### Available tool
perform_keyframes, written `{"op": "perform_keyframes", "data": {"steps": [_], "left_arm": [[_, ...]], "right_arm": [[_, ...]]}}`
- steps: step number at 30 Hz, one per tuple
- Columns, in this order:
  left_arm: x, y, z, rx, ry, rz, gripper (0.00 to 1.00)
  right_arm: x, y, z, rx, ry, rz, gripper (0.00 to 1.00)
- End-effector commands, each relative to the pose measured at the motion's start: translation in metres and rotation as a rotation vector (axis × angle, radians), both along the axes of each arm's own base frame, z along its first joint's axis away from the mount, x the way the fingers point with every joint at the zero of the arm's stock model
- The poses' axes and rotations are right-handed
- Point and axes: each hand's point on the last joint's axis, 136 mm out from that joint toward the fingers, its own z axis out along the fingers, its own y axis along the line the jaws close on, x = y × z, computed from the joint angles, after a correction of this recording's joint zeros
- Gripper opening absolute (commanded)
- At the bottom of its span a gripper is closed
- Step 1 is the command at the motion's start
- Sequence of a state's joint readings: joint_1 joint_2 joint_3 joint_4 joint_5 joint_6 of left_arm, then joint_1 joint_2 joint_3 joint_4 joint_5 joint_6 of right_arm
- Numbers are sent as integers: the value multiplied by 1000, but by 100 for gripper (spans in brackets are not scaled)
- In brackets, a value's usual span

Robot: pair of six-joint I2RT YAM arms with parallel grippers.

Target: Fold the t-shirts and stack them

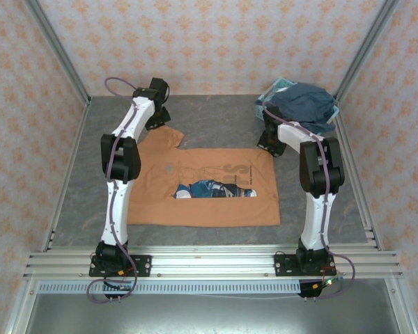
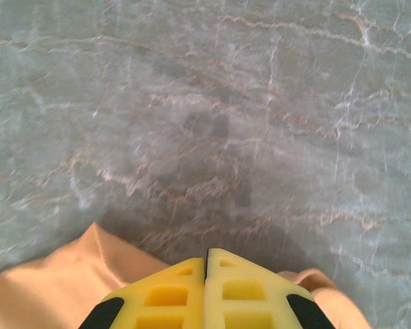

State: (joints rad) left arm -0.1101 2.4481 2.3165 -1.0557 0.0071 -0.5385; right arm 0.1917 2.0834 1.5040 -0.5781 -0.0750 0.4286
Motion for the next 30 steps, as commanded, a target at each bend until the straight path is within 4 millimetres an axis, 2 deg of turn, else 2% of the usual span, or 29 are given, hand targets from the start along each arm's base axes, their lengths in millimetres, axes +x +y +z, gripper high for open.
{"op": "perform_keyframes", "data": {"steps": [1,8,13,15,23,30], "left_arm": [[-26,-1,41,4,-11,-33,0],[-78,3,65,-3,10,-30,0],[-119,6,82,-22,22,0,0],[-138,8,95,-26,8,18,0],[-218,19,105,-29,40,71,0],[-280,29,103,-18,68,117,0]], "right_arm": [[2,6,36,-2,-63,57,0],[-15,7,55,6,-69,84,0],[-34,9,66,0,-85,113,0],[-44,9,68,-1,-87,124,0],[-86,5,82,-6,-108,128,0],[-119,1,77,16,-92,82,0]]}}
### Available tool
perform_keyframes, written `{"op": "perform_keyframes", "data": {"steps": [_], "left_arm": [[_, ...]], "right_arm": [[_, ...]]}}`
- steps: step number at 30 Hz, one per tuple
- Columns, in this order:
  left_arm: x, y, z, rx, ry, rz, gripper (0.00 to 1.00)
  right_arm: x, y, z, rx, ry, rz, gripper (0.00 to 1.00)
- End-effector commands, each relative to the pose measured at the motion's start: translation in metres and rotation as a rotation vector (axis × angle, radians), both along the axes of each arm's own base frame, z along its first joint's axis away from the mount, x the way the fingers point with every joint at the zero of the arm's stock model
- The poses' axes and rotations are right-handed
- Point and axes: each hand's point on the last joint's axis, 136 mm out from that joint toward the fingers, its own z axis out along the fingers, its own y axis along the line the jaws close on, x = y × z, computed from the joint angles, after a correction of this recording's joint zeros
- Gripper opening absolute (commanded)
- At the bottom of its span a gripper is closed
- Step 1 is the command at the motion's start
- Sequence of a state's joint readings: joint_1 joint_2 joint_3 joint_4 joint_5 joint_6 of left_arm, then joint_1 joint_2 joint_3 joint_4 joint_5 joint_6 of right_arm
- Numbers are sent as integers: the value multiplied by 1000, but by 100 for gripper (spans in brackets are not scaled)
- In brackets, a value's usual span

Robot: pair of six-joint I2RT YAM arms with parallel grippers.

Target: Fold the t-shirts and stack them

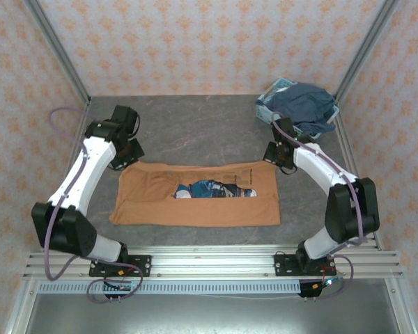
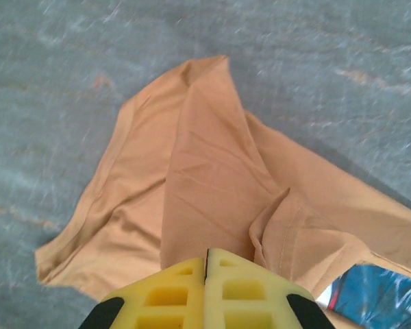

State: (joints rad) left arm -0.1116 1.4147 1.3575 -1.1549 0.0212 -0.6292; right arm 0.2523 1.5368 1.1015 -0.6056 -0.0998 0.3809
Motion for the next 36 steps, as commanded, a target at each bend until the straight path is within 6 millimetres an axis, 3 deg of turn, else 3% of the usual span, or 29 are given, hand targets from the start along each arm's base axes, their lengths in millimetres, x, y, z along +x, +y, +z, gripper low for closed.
{"op": "perform_keyframes", "data": {"steps": [1,6,12,20,29,32,36], "left_arm": [[-36,5,-8,13,63,44,0],[-71,9,-25,10,90,79,0],[-99,10,-49,1,139,106,0],[-123,10,-73,-12,177,160,0],[-130,16,-80,23,186,176,0],[-135,15,-85,20,192,185,0],[-141,9,-96,-12,206,207,0]], "right_arm": [[-17,-5,-5,-14,26,-32,0],[-36,-3,-16,-5,73,-17,0],[-60,-2,-33,9,142,-12,0],[-77,-5,-47,5,194,-15,0],[-90,-6,-49,14,216,-20,1],[-97,-4,-56,28,242,-21,7],[-101,-6,-55,34,243,-42,28]]}}
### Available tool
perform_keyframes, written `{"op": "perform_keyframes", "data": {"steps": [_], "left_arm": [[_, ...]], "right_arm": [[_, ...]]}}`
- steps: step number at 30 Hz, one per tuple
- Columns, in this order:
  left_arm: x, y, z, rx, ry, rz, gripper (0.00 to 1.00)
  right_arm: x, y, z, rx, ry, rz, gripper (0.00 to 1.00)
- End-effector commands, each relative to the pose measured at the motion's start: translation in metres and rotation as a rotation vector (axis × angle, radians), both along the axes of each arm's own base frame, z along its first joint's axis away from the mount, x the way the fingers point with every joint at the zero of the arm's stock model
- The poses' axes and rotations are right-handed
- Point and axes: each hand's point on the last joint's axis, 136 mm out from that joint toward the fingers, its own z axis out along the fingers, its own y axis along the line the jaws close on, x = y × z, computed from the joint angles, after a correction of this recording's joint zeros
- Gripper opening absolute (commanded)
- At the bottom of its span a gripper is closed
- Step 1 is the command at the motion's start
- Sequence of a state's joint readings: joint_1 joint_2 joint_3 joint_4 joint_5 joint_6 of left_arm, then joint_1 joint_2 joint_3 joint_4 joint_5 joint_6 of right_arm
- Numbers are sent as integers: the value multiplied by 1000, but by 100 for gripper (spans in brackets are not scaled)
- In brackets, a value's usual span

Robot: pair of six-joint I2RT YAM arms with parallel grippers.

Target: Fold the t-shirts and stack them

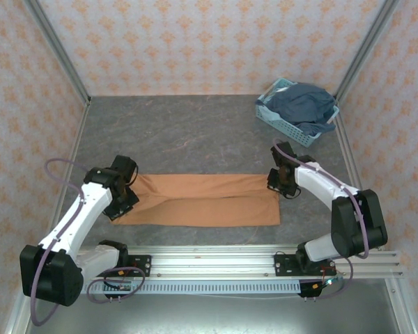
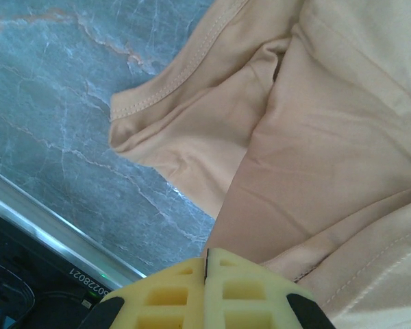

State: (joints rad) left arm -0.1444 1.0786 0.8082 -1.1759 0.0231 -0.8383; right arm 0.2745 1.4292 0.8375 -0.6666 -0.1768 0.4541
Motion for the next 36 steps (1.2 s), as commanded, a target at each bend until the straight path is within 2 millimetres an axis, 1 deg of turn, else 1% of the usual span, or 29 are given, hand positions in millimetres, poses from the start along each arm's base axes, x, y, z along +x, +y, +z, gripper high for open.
{"op": "perform_keyframes", "data": {"steps": [1,3,5,6,9,14,17,22,24,26,28,32,36], "left_arm": [[-7,-2,-8,-5,5,41,0],[-9,-3,-10,-9,8,44,0],[-9,-5,-12,-18,8,46,0],[-9,-6,-12,-21,9,48,0],[-9,-6,-12,-19,9,51,0],[-9,-6,-12,-16,10,57,0],[-10,-5,-11,-15,10,63,0],[-13,-7,-13,-29,15,80,0],[-16,-12,-16,-57,22,99,0],[-16,-19,-17,-85,16,118,0],[-16,-26,-16,-107,-1,129,0],[-14,-34,-6,-127,-45,141,0],[-11,-38,8,-142,-86,146,0]], "right_arm": [[-9,-3,7,-7,-4,-27,31],[-7,-4,14,-6,-33,-38,35],[-4,-4,19,-3,-49,-44,36],[-3,-2,21,5,-51,-43,35],[1,2,22,31,-61,-47,29],[2,7,14,56,-34,-59,27],[-6,6,8,47,6,-68,27],[-31,1,-4,28,95,-51,27],[-41,-2,-9,19,132,-44,26],[-45,-1,-9,24,138,-36,26],[-44,-1,-5,32,127,-30,26],[-38,-2,15,29,76,-28,26],[-31,-1,29,38,24,-40,31]]}}
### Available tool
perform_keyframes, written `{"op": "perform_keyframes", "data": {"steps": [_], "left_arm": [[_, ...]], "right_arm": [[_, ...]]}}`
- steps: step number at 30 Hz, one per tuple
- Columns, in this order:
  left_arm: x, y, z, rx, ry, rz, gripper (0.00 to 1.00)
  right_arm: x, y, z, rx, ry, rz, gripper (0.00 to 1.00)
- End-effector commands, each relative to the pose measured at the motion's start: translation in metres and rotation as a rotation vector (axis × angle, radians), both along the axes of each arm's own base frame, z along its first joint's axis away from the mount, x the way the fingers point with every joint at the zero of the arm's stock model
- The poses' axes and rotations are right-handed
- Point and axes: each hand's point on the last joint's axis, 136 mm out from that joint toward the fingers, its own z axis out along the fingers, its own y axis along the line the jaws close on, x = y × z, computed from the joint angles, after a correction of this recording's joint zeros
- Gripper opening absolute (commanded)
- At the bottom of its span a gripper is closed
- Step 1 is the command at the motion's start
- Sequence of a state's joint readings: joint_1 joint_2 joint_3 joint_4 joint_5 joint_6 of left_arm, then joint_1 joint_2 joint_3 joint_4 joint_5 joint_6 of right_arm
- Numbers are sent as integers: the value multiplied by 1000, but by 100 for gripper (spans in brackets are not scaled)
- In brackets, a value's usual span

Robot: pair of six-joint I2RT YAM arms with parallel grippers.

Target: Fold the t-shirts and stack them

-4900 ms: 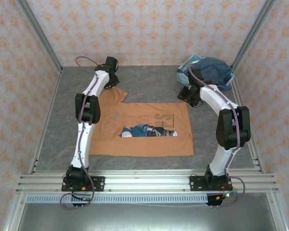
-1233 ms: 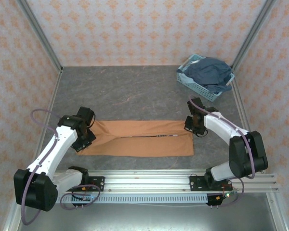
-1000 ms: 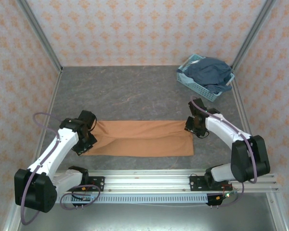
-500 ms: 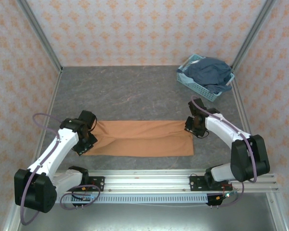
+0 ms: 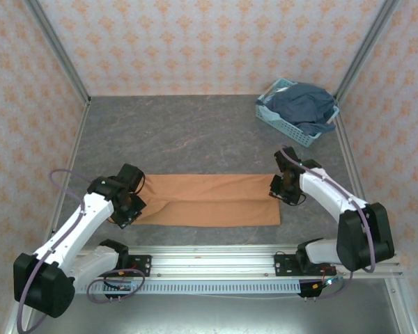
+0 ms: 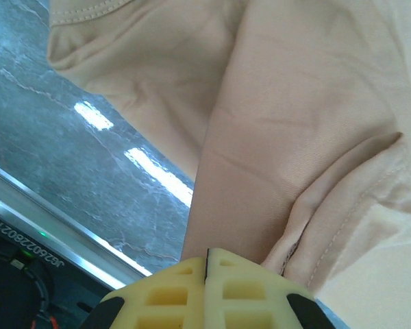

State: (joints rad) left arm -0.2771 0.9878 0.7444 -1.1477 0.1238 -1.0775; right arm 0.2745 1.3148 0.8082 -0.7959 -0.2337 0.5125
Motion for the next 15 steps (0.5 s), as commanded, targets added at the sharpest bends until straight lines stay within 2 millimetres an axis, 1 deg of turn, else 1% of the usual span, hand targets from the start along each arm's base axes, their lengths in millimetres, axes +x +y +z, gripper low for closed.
{"op": "perform_keyframes", "data": {"steps": [1,5,8,13,15], "left_arm": [[1,-4,15,-21,-29,51,0],[2,-15,15,-64,-29,45,0],[5,-23,15,-82,-36,35,0],[12,-39,19,-103,-52,-1,0],[13,-46,19,-104,-48,-21,0]], "right_arm": [[7,-1,17,-12,-42,2,32],[19,7,11,16,-47,-20,36],[24,13,-3,35,-16,-24,34],[17,16,-38,29,92,-11,17],[13,15,-48,19,127,-3,15]]}}
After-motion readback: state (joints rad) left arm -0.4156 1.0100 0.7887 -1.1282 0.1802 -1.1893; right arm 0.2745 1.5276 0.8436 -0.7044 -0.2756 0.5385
